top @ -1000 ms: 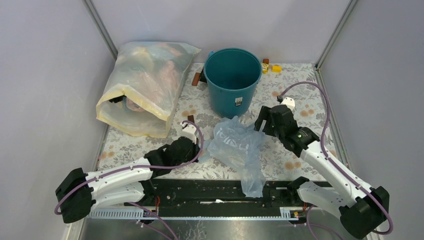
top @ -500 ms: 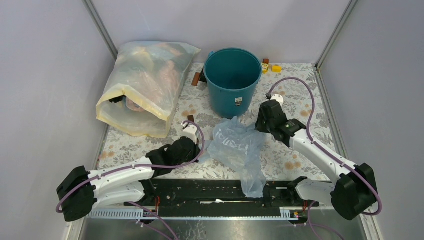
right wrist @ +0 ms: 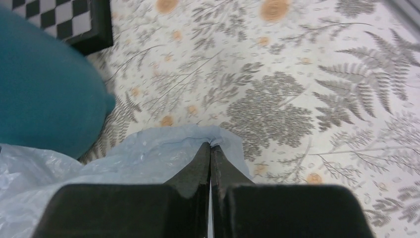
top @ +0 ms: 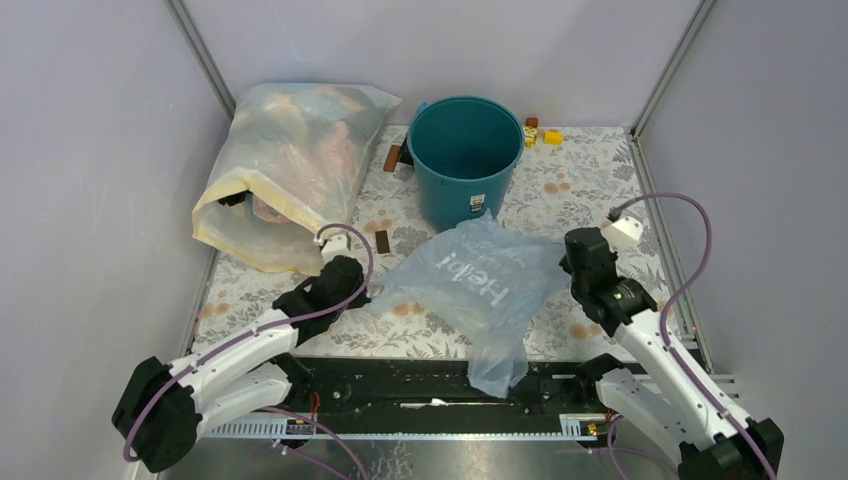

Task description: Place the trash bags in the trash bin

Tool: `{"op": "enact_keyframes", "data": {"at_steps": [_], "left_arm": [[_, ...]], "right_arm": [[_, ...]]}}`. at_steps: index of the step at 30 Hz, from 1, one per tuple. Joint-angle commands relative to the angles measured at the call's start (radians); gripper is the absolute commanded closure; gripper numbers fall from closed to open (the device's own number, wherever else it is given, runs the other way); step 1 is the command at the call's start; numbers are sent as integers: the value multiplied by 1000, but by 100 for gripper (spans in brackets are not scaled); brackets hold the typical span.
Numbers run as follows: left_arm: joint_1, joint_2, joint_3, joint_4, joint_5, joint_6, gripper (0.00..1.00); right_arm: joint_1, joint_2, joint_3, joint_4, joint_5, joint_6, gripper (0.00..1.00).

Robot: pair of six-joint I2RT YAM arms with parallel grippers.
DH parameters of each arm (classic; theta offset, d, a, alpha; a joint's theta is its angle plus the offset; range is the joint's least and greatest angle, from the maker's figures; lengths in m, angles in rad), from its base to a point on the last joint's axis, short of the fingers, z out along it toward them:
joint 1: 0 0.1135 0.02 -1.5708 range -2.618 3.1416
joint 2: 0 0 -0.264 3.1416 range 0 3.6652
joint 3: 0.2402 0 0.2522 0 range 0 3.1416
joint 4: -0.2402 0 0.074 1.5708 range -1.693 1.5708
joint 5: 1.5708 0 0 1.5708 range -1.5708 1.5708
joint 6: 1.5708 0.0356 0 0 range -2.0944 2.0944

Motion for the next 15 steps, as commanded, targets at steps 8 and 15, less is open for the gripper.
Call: {"op": "enact_keyframes", "data": {"at_steps": [8,15], "left_arm": [[110,-71,1,11,41,-7,100],[111,-37,-41,200,295,121,100]], "right_arm": [[-22,-146,-36,-210,299,251,77],[-22,-223,-56,129,-403,-285,27]]}}
